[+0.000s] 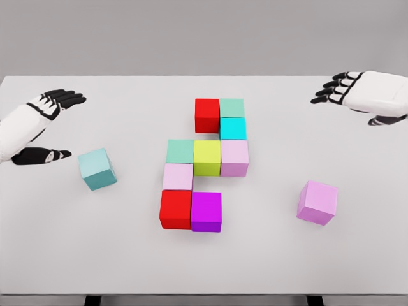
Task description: Assemble the squares on the desktop into the number 2
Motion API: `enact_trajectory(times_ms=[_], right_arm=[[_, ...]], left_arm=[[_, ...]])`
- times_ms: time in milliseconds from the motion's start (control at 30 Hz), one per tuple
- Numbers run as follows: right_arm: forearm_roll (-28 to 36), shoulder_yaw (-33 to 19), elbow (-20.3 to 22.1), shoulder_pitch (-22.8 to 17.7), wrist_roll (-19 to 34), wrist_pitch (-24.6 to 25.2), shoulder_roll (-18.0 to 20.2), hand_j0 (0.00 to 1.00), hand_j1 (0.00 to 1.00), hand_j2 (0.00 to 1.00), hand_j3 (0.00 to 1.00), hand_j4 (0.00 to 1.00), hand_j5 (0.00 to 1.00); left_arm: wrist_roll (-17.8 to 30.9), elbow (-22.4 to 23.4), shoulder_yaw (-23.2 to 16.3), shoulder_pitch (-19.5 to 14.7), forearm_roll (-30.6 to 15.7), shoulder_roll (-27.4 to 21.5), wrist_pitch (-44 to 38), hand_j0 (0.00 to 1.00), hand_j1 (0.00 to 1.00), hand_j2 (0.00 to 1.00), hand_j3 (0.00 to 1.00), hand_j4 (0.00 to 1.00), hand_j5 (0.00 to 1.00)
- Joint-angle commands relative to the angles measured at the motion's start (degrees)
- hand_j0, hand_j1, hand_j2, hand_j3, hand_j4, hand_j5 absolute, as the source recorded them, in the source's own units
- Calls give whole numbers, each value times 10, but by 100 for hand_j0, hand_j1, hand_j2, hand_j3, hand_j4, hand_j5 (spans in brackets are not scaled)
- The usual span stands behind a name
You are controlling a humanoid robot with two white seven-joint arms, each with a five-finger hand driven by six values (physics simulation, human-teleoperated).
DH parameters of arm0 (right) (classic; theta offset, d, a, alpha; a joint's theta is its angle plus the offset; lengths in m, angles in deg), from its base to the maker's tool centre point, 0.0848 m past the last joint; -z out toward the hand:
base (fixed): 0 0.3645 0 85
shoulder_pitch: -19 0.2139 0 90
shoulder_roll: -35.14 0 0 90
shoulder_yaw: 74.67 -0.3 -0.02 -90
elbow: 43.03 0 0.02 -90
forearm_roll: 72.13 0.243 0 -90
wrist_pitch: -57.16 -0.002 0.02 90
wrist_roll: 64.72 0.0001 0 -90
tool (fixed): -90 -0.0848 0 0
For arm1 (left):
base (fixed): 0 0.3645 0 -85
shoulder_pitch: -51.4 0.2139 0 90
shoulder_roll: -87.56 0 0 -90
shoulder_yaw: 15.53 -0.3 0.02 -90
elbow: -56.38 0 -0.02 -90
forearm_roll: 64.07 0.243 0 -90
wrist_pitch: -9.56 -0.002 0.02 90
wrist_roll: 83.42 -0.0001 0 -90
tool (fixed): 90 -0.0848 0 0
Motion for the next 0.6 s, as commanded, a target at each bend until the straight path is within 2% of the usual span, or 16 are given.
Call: enact_trajectory(times_ms=[0,100,167,200,267,300,333,433,500,567], right_arm=[[4,-1,19,0,5,1,0,100,100,100,100,100,100],[8,-3,38,0,5,1,6,100,100,100,100,100,100],[20,-12,81,-7,5,1,71,100,100,100,100,100,100],[20,12,89,-13,5,1,89,100,100,100,100,100,100],[22,35,89,-14,5,1,92,100,100,100,100,100,100],[22,55,89,-14,5,1,91,100,100,100,100,100,100],[22,85,89,-13,5,1,92,100,100,100,100,100,100],[22,122,89,-9,5,1,90,100,100,100,100,100,100],[22,137,89,-8,5,1,85,100,100,100,100,100,100],[22,150,89,-7,5,1,83,100,100,100,100,100,100]], left_arm=[[0,2,1,0,-1,23,-1,100,100,100,100,100,100],[0,1,3,-3,1,22,-1,100,100,100,100,100,100],[0,0,9,1,2,26,-1,100,100,100,100,100,100],[0,0,11,1,0,38,-1,100,100,100,100,100,100],[0,-1,16,24,-20,36,-1,100,100,100,100,100,100],[0,-2,23,25,-47,32,-1,100,100,100,100,100,100],[0,-3,23,28,-96,19,-1,100,100,100,100,100,100],[0,-27,16,77,-269,-109,-1,100,100,100,100,100,100],[1,-47,2,83,-324,-155,-1,99,99,99,99,99,99],[2,-49,-26,80,-348,-166,-1,99,99,99,99,99,99]])
